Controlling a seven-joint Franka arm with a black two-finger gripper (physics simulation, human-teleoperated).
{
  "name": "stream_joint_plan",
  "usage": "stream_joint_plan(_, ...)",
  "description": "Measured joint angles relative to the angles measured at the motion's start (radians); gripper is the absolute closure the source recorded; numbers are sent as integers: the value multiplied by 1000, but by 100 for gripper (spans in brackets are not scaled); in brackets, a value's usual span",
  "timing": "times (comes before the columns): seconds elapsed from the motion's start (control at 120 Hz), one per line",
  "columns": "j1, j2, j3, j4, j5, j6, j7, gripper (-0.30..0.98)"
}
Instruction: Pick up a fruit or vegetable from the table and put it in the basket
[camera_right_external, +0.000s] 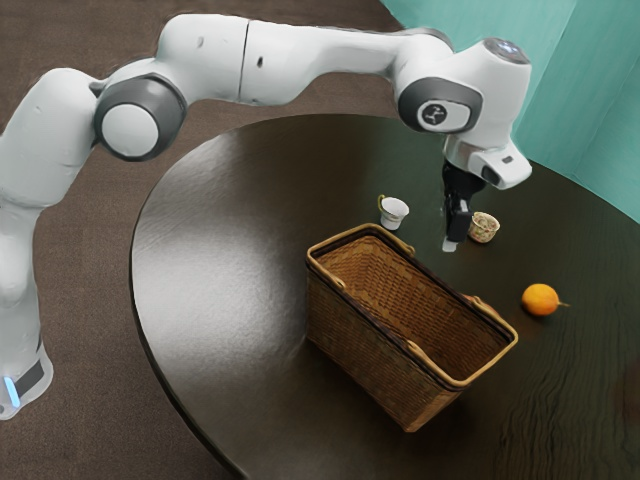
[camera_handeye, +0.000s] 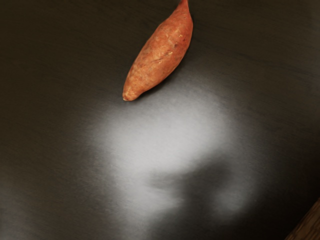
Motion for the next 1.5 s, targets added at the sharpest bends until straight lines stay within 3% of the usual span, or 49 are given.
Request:
stream_joint_plan(0.117,8,124,-127,110,76,42,47,0)
stream_joint_plan(0.267,-4,191,-156,122,129,140,96,0)
stream_joint_plan(0.325,25,205,-190,124,150,171,112,0)
stream_joint_plan(0.425,113,252,-328,128,220,219,136,0)
stream_joint_plan(0.55,131,297,-367,123,264,279,161,0)
stream_joint_plan(1.0,193,459,-425,120,286,441,222,0)
stream_joint_plan(1.267,204,471,-425,96,280,498,246,0)
stream_joint_plan(1.5,198,474,-418,92,286,460,259,0)
